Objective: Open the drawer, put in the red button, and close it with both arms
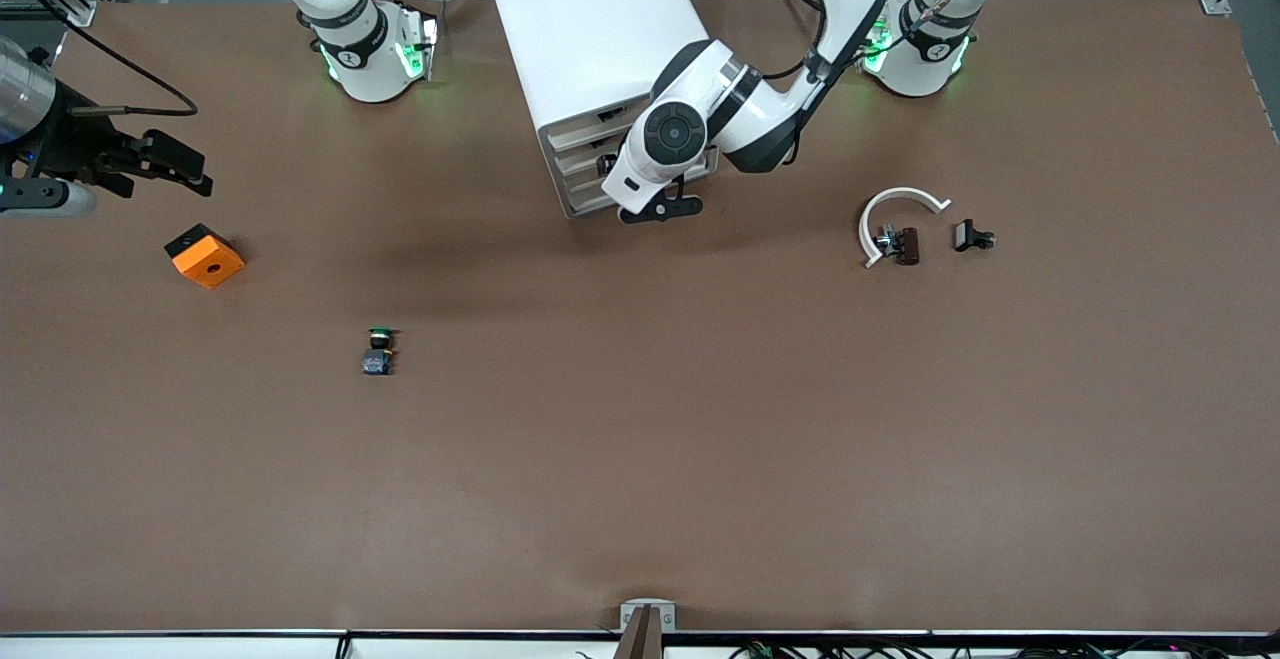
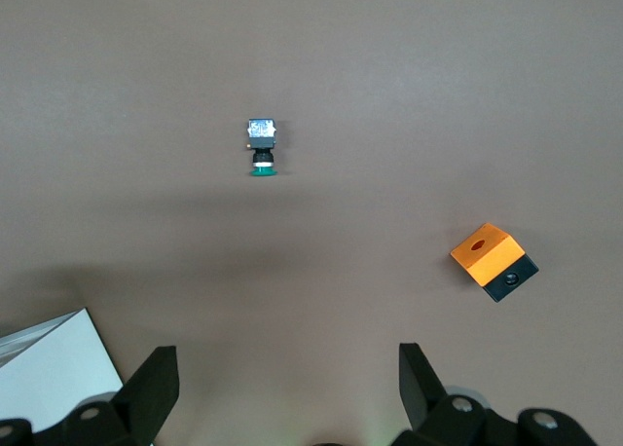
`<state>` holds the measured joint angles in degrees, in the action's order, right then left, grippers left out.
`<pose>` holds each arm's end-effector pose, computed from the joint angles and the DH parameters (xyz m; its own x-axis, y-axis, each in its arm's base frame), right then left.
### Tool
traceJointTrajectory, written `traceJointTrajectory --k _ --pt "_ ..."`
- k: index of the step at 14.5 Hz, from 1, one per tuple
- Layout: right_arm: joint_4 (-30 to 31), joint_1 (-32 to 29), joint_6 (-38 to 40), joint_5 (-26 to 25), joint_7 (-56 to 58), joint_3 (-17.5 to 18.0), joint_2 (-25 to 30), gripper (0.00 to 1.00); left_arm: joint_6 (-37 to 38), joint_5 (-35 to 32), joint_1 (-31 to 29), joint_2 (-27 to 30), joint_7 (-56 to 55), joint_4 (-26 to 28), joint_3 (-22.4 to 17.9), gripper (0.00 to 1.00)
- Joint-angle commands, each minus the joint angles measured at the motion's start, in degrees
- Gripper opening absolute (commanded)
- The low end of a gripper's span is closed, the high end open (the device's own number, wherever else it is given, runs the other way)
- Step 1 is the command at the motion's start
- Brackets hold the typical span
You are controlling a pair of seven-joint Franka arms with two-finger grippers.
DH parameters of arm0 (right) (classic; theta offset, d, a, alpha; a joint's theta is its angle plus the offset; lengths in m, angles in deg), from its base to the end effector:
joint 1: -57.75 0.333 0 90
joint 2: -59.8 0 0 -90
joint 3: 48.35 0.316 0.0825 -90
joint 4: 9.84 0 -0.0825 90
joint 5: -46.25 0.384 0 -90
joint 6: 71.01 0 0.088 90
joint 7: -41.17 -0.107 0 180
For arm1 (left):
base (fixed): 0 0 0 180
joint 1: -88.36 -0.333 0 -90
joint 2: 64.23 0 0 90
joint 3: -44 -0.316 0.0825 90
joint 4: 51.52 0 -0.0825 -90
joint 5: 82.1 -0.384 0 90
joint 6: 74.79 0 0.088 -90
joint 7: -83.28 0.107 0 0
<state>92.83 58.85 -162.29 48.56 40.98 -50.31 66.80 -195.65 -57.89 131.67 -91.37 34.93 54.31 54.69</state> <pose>0.5132 -0.0044 0.5875 0.9969 -0.0186 -0.0768 -0.0220 -0.9988 -0.0440 0.3553 -0.5108 0.2614 0.8820 0.1374 -0.4507 0.1846 -0.9808 0.0622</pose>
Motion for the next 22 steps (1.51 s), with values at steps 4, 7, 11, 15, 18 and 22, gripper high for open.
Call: traceJointTrajectory --k 4,7,11,15,18,22 --pt "-0.1 -0.8 -0.4 -0.3 0.7 0.8 1.0 1.0 3.1 -0.2 -8.4 2.4 -0.7 -2.2 0.0 1.0" --pt "-0.5 -0.8 -0.4 -0.4 0.7 0.8 0.9 1.0 3.2 -5.7 -16.7 2.3 0.2 -6.4 0.0 1.0" --pt "-1.2 -0.6 -0.7 -0.4 0.6 1.0 0.7 1.0 4.6 -12.2 -25.2 3.4 0.4 -11.9 0.0 1.0" --pt "-1.2 -0.1 -1.1 -0.3 0.5 1.3 0.6 1.0 12.2 -20.4 -31.2 3.4 5.0 -19.5 0.0 1.0" --pt "-1.2 1.0 -1.1 -0.3 0.4 1.3 0.6 1.0 15.6 -24.8 -35.6 3.8 12.6 -23.0 0.0 1.0" --pt "-1.2 1.4 -1.4 -0.3 0.1 1.3 0.2 1.0 18.5 -24.9 -41.5 8.3 20.6 -23.4 0.0 1.0"
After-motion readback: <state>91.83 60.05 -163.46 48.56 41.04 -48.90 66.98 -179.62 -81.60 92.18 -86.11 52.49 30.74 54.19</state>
